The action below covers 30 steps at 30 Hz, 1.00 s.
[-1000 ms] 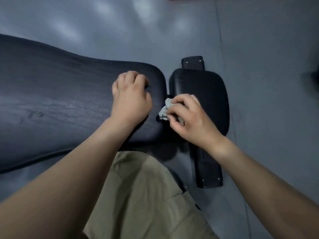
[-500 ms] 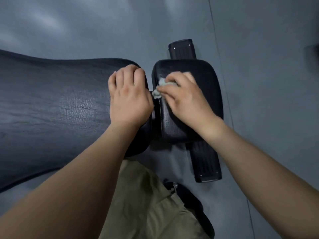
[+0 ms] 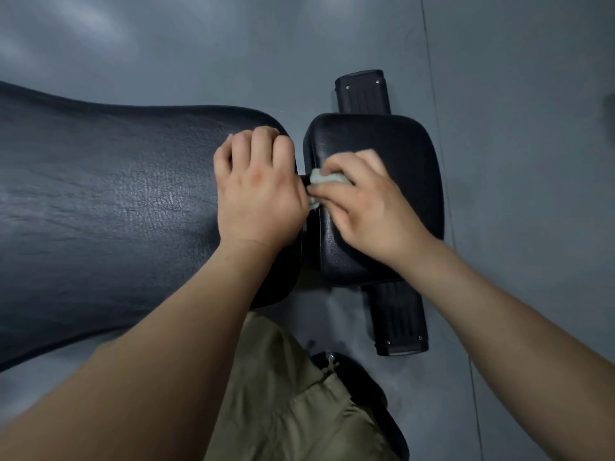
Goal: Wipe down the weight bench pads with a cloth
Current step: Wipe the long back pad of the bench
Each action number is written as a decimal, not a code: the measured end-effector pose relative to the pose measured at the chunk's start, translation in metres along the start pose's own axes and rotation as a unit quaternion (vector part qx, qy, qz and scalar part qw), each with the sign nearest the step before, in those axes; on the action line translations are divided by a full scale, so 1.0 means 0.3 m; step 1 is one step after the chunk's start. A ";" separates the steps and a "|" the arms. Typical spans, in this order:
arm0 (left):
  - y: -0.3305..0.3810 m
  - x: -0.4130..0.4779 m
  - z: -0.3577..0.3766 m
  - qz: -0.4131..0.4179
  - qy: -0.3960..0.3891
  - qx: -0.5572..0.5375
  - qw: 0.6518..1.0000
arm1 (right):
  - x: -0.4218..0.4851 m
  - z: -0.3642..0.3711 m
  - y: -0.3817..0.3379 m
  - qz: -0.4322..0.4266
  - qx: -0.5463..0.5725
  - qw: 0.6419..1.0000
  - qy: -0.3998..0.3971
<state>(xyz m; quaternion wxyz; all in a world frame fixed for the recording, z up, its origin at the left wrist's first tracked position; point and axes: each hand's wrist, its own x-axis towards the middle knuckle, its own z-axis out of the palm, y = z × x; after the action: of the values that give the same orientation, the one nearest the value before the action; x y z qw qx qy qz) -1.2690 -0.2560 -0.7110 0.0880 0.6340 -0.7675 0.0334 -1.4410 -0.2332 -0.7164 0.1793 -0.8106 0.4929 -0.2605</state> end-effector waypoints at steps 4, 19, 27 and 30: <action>0.000 -0.001 0.002 0.000 0.006 0.006 1.000 | 0.177 0.045 0.056 0.029 -0.048 0.997 0.046; 0.001 0.000 0.001 0.005 0.013 0.029 0.999 | 0.217 0.068 0.079 0.074 -0.025 0.994 0.079; 0.005 -0.002 -0.003 0.004 0.004 0.024 1.000 | 0.192 0.004 0.176 0.179 -0.021 0.981 0.071; 0.004 0.000 -0.001 0.006 0.009 0.030 1.000 | 0.203 0.004 0.182 0.229 -0.048 0.969 0.077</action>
<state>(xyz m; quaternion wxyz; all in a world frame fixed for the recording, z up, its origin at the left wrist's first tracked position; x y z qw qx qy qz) -1.2702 -0.2558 -0.7107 0.0756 0.6318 -0.7689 0.0622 -1.4557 -0.3120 -0.7321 0.1563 -0.6611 0.6898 -0.2504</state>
